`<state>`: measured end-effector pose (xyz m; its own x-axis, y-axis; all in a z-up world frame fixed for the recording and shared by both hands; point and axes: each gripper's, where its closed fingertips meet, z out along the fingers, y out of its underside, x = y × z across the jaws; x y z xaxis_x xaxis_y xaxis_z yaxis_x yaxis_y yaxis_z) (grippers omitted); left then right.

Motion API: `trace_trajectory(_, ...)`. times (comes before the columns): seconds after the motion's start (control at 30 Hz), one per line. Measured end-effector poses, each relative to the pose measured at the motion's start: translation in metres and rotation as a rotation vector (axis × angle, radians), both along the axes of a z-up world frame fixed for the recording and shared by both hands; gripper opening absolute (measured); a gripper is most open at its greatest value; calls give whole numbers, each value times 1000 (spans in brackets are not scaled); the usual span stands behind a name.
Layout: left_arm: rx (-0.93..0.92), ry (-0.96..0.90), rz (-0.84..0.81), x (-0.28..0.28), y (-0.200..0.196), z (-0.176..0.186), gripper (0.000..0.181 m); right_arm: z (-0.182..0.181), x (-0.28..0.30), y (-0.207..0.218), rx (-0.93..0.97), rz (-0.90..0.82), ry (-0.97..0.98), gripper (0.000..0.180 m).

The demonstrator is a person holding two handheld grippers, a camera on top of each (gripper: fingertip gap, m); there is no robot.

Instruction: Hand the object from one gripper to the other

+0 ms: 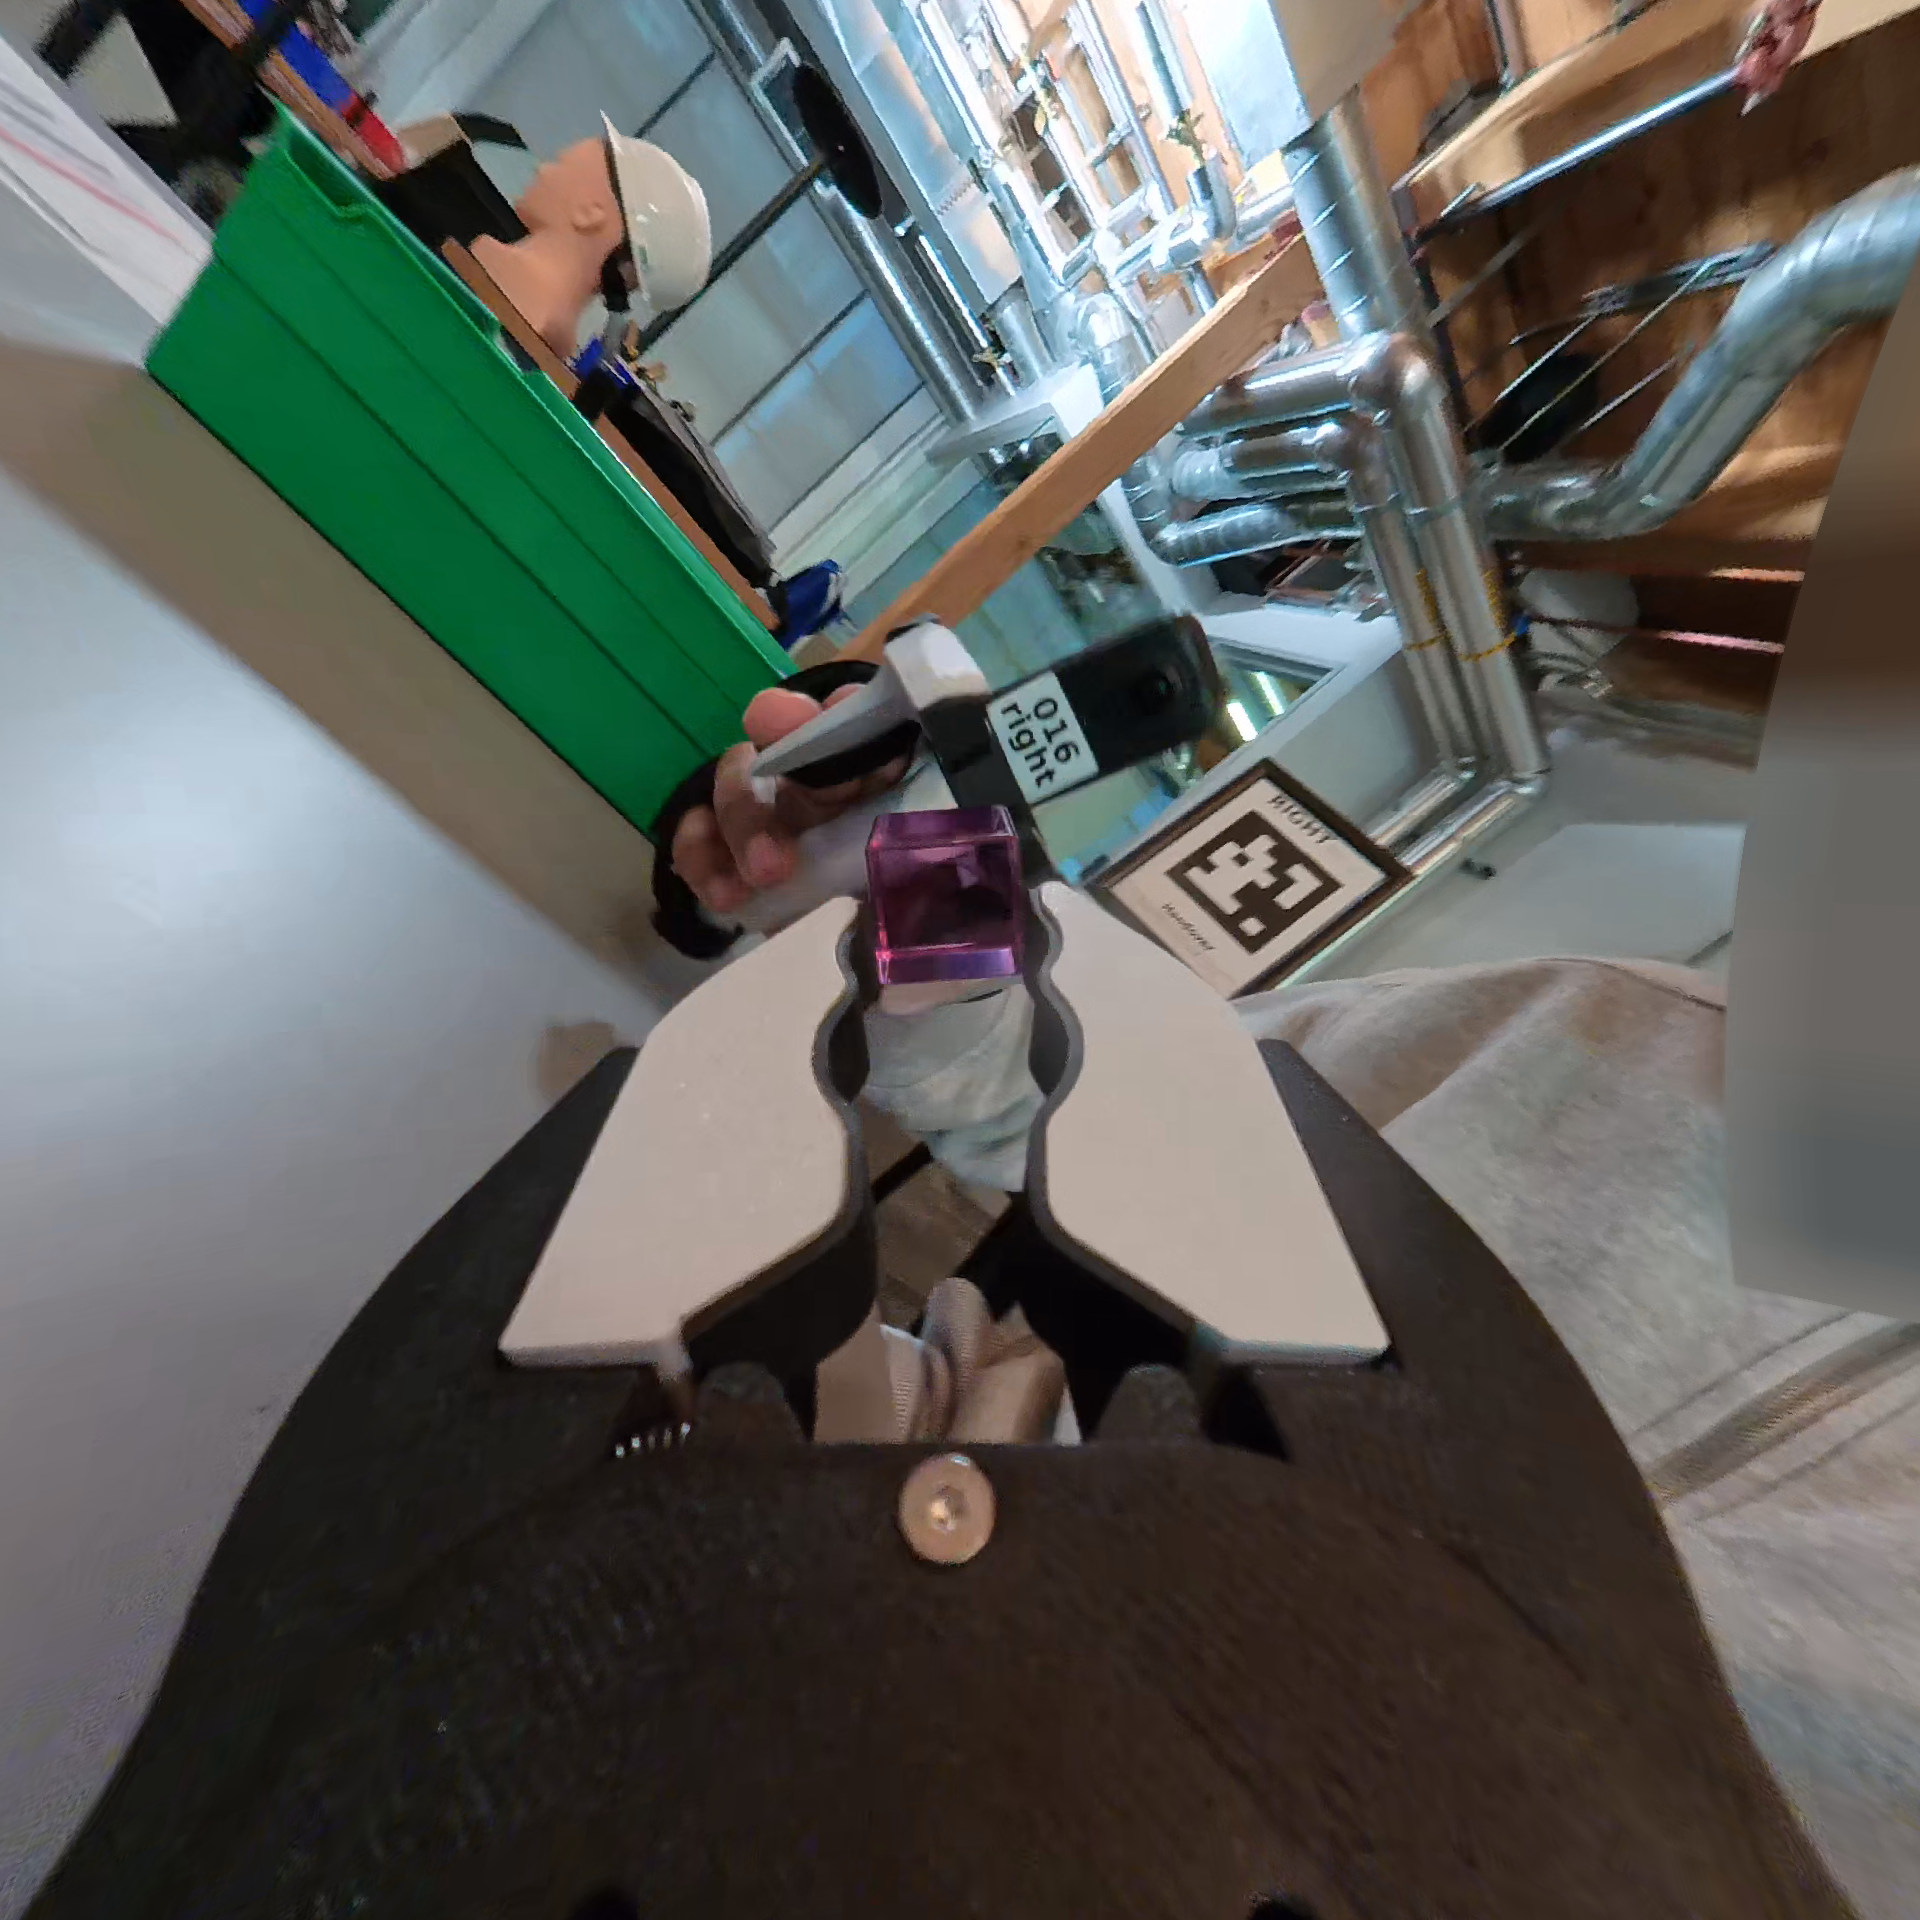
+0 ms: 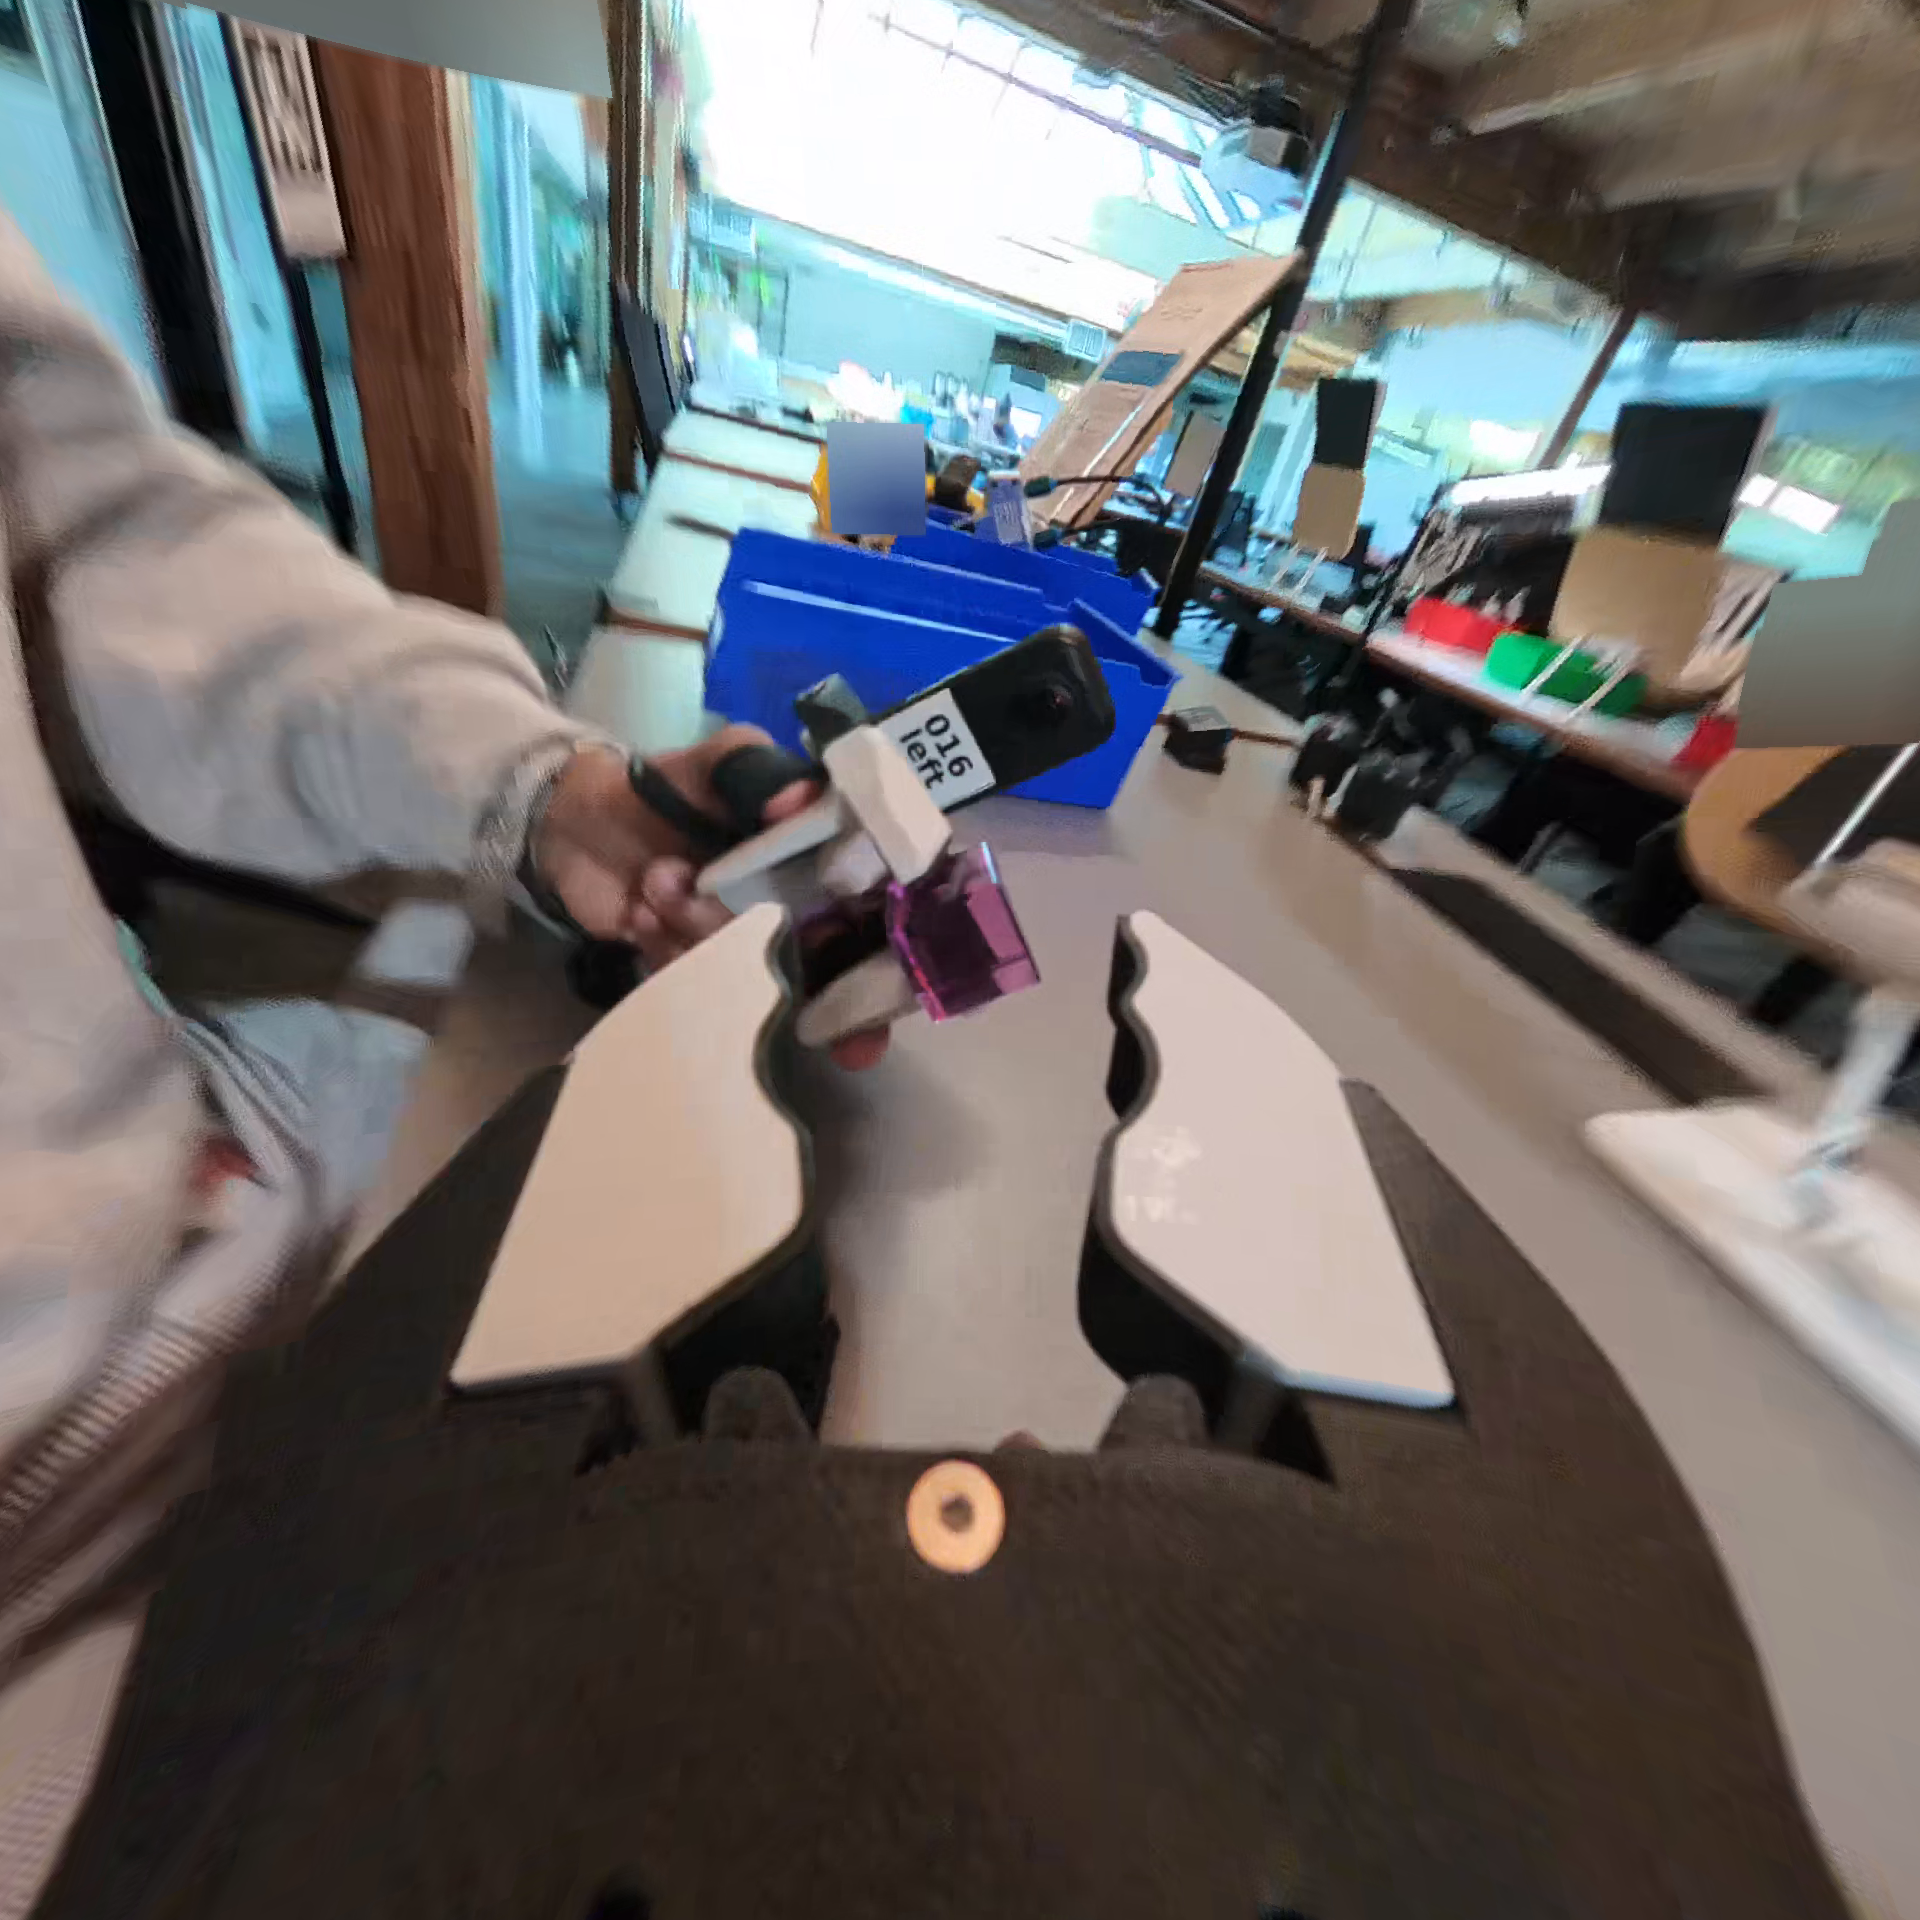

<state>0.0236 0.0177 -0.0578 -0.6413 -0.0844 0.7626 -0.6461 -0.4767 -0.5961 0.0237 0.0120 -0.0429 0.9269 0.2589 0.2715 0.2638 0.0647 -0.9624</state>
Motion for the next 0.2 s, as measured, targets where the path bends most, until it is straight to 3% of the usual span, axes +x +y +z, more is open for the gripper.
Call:
trace_trajectory(0.1,-39,42,-62,-3,-3,-1,28,-9,-6,2,-17,-36,-196,50)
trace_trajectory(0.2,-37,56,-112,-8,-9,-3,28,-15,-8,5,-38,-52,-255,49)
